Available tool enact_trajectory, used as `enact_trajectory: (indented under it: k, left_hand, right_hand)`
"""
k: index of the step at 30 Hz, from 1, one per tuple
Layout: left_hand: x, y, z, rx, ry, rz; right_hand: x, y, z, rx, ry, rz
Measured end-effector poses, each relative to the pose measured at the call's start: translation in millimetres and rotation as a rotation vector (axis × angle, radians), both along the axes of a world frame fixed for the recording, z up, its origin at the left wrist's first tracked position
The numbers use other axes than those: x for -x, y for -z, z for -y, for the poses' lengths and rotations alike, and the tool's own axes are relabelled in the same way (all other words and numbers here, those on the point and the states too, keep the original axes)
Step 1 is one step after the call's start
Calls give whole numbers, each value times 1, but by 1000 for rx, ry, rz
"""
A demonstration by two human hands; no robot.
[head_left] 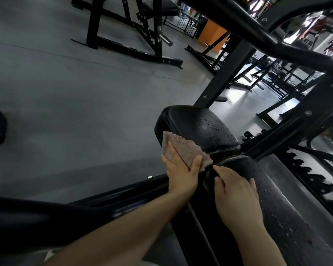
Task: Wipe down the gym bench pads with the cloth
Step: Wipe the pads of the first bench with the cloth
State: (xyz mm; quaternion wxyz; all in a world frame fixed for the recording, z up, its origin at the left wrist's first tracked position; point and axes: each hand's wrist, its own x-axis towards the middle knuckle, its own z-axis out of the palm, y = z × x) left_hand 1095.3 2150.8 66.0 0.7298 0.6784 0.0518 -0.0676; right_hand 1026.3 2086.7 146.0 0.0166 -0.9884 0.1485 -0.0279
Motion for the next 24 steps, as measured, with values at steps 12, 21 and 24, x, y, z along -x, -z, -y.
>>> enact_trajectory:
  k: [12, 21, 24]
  left_hand:
    - [-43, -16, -17, 128, -153, -68]
    - [0, 7, -7, 3, -33, 153]
    - [3, 15, -13, -48, -3, 264]
  right_hand:
    - [2, -4, 1, -6, -35, 1]
    - [4, -1, -1, 13, -29, -6]
    - [5, -1, -1, 14, -26, -5]
